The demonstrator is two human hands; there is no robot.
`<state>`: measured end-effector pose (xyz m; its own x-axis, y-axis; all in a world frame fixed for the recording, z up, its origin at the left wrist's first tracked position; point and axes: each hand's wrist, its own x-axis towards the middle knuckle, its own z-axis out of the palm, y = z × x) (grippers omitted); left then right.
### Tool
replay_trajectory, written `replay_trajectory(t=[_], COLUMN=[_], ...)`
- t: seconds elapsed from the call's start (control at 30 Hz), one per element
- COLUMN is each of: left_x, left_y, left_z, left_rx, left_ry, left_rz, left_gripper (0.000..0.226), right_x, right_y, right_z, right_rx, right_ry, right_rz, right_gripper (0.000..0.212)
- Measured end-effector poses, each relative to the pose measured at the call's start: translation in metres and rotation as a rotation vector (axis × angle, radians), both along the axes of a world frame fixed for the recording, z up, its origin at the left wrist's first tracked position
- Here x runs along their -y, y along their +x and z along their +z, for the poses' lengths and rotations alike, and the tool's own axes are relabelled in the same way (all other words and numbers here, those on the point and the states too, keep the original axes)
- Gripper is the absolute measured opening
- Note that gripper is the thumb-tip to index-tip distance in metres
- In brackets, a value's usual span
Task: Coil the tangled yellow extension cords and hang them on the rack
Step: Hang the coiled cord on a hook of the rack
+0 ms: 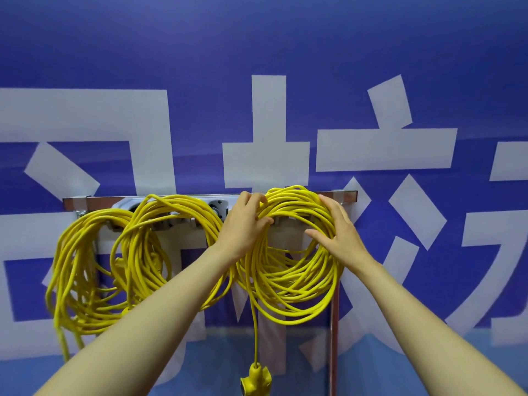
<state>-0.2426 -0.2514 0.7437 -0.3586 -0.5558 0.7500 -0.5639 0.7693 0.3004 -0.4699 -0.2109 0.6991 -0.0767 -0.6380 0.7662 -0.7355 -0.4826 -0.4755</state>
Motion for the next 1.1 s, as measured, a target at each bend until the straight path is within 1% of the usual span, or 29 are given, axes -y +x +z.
replay_trajectory(t=[0.07,0.13,0.2,0.27,0.37,0.43,0.57,0.63,0.73,0.8,0.87,0.97,1.03,1.1], left_x=[0.0,0.0,0.0,0.002,0.001,0.002,0.005,0.006,0.008,0.01,0.01,0.01,0.009,0.009], left_y=[0.001,0.002,0.001,-0.001,-0.004,-0.007,-0.009,-0.009,-0.009,-0.009,-0.01,-0.013,-0.013,-0.011], left_z=[-0.003,-0.004,-0.002,-0.001,-0.004,-0.008,-0.012,-0.013,-0.016,-0.016,-0.013,-0.007,-0.003,-0.001], left_rx=[0.016,0.01,-0.011,-0.049,-0.099,-0.069,-0.038,-0.044,-0.058,-0.07,-0.103,-0.126,-0.128,-0.118], left_ry=[-0.059,-0.11,-0.098,-0.061,-0.04,-0.088,-0.15,-0.173,-0.214,-0.206,-0.173,-0.121,-0.089,-0.06], left_rz=[0.037,0.068,0.082,0.077,0.063,0.073,0.055,0.044,0.018,-0.001,-0.025,-0.053,-0.062,-0.086], left_gripper=[0.032,0.026,0.022,0.019,0.014,0.013,0.011,0.01,0.008,0.007,0.007,0.008,0.008,0.008], right_x=[-0.002,-0.005,-0.008,-0.008,-0.006,-0.005,-0.004,-0.005,-0.006,-0.006,-0.007,-0.005,-0.004,-0.003], right_y=[0.001,0.002,0.003,0.004,0.003,0.001,-0.002,-0.002,-0.005,-0.007,-0.005,-0.006,-0.01,-0.012], right_z=[0.0,0.002,0.005,0.011,0.015,0.014,0.012,0.014,0.016,0.022,0.03,0.038,0.044,0.047], right_rx=[-0.001,0.046,0.139,0.205,0.207,0.201,0.265,0.216,-0.005,-0.037,0.085,0.307,0.384,0.401], right_ry=[0.001,-0.009,-0.035,-0.047,0.018,0.053,-0.006,-0.024,-0.016,-0.015,-0.006,0.025,0.109,0.204], right_rz=[-0.001,0.002,0.02,0.06,0.122,0.141,0.117,0.064,-0.033,-0.034,0.033,0.136,0.179,0.199], right_gripper=[0.072,0.066,0.058,0.055,0.056,0.054,0.04,0.033,0.028,0.023,0.02,0.027,0.029,0.027])
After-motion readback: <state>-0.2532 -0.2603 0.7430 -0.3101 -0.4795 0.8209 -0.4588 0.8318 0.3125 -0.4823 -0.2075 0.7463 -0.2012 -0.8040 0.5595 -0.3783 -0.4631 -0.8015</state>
